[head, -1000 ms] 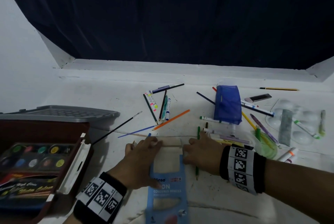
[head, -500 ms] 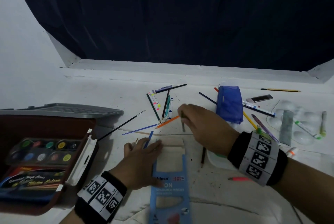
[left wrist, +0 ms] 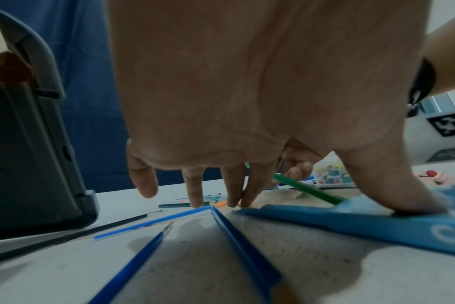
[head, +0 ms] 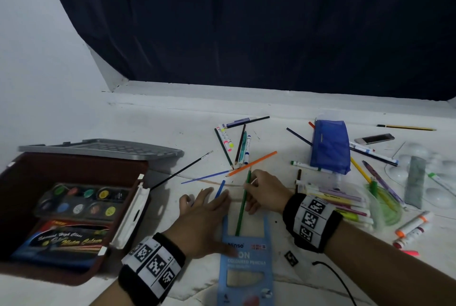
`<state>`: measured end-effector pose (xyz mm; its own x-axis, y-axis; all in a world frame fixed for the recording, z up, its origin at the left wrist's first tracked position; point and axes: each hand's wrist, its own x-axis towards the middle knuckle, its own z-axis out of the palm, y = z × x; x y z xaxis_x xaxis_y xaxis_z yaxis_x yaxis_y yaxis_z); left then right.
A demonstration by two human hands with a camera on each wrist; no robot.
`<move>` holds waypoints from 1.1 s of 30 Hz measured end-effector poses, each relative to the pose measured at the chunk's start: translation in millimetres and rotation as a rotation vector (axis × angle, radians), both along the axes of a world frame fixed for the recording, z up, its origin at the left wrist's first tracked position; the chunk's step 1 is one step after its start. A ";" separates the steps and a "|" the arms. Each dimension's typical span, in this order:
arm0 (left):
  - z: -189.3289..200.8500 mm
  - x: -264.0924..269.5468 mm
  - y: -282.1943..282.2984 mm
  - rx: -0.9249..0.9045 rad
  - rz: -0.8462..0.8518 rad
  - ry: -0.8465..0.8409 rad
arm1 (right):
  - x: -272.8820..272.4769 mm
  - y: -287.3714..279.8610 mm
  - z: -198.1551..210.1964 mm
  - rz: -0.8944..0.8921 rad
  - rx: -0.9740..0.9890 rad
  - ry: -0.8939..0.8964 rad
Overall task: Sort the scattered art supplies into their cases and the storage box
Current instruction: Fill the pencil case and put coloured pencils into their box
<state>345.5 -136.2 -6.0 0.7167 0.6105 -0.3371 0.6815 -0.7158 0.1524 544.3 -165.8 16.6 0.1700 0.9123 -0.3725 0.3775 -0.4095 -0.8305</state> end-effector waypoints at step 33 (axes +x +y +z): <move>5.5 -4.5 -3.7 0.032 0.005 -0.092 | -33.1 -62.0 -5.3 0.319 0.352 -0.378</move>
